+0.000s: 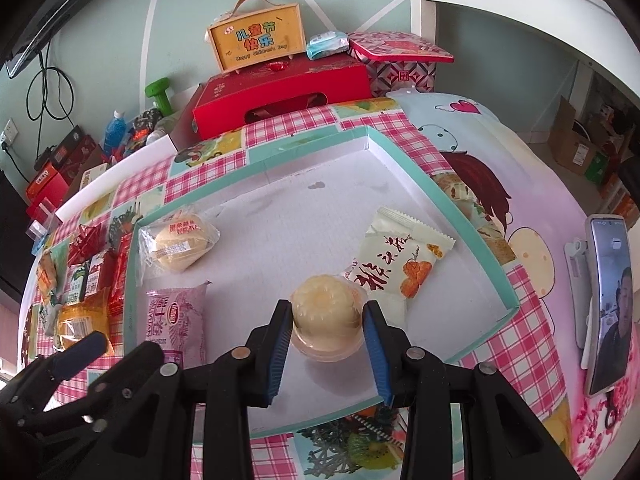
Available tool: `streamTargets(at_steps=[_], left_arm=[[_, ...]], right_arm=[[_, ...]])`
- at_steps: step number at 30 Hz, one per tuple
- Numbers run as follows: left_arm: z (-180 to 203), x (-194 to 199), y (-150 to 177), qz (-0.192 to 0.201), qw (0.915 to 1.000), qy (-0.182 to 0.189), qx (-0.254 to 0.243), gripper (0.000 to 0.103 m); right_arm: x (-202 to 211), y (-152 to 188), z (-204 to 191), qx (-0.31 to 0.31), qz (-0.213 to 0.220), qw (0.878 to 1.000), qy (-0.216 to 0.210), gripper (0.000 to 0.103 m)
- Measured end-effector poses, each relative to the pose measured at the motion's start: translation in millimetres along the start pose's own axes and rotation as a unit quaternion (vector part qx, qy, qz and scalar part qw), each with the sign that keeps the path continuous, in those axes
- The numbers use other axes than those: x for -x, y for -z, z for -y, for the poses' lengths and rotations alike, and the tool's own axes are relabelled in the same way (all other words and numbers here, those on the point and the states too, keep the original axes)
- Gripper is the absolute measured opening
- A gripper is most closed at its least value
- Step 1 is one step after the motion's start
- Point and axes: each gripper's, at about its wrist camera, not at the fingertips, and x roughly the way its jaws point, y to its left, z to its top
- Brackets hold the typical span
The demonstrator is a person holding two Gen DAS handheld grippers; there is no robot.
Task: Organize snacks
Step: 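Carry both snacks over the white tray and lower them inside, then open both grippers and withdraw them from the tray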
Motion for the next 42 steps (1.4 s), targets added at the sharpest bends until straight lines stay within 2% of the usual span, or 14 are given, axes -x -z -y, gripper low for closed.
streamTargets(at_steps=[7,10,14,16,19,23,27,30,31,32,33,39,42], left_arm=[[-29,2,-2,-0.004,0.9982,-0.023,0.056,0.081],[-47,4,-2,-0.008,0.9948,-0.049,0.089,0.081],[-75,6,2,-0.012,0.9839,-0.124,0.128,0.082],[-91,5,5,-0.02,0.9757,-0.16,0.148,0.082],[-114,1,11,-0.042,0.9623,-0.198,0.181,0.082],[-139,-2,20,-0.064,0.9522,-0.198,0.224,0.082],[-150,-1,25,-0.068,0.9473,-0.2,0.241,0.082],[-151,-1,27,-0.068,0.9469,-0.202,0.241,0.084],[-151,-2,28,-0.069,0.9474,-0.201,0.239,0.092],[-150,-2,28,-0.069,0.9483,-0.2,0.236,0.094],[-151,-3,26,-0.068,0.9492,-0.2,0.234,0.095],[-143,-4,24,-0.061,0.9517,-0.204,0.221,0.096],[-143,0,24,-0.042,0.9528,-0.205,0.22,0.097]], right_arm=[[-1,1,-5,0.007,-0.003,1.0,0.004,0.06],[-1,3,-12,0.011,-0.006,1.0,-0.003,0.065],[6,5,-32,0.036,0.01,0.999,-0.016,0.07],[12,6,-45,0.05,0.022,0.998,-0.032,0.074],[17,11,-63,0.068,0.029,0.996,-0.055,0.074],[18,18,-84,0.098,0.028,0.993,-0.066,0.074],[15,23,-96,0.114,0.02,0.991,-0.071,0.074],[14,25,-99,0.12,0.02,0.99,-0.069,0.076],[14,25,-98,0.118,0.02,0.99,-0.069,0.082],[14,25,-97,0.116,0.02,0.991,-0.07,0.087],[13,24,-95,0.112,0.021,0.991,-0.071,0.102],[12,22,-89,0.098,0.023,0.993,-0.067,0.103],[13,22,-90,0.101,0.028,0.992,-0.07,0.103]])
